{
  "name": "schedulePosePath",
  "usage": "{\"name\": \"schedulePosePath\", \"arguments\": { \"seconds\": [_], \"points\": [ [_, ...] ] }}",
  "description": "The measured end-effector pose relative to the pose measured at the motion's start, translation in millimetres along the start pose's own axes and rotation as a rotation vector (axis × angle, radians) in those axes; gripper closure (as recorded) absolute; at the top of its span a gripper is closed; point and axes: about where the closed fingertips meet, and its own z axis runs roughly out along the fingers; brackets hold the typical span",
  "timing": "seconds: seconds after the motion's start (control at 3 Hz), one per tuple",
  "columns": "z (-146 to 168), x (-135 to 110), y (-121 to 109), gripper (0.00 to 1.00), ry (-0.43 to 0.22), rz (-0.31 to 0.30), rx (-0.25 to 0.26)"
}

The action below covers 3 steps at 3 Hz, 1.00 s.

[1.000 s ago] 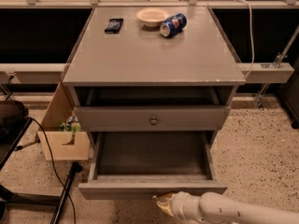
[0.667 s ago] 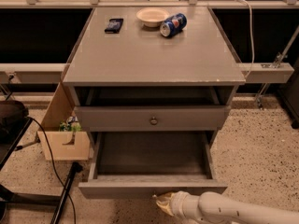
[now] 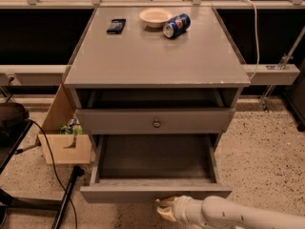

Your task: Close middle drawer

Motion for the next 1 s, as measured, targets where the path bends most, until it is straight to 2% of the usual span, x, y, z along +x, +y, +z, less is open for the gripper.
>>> {"name": "schedulePosePath", "arguments": {
  "seconds": [0.33, 0.67, 1.0],
  "points": [
    [0.0, 0.0, 0.0, 0.05, 0.0, 0.0, 0.0],
    [0.1, 0.0, 0.1, 0.0, 0.0, 0.0, 0.0],
    [0.1, 0.0, 0.1, 0.0, 0.0, 0.0, 0.0]
  ]
}}
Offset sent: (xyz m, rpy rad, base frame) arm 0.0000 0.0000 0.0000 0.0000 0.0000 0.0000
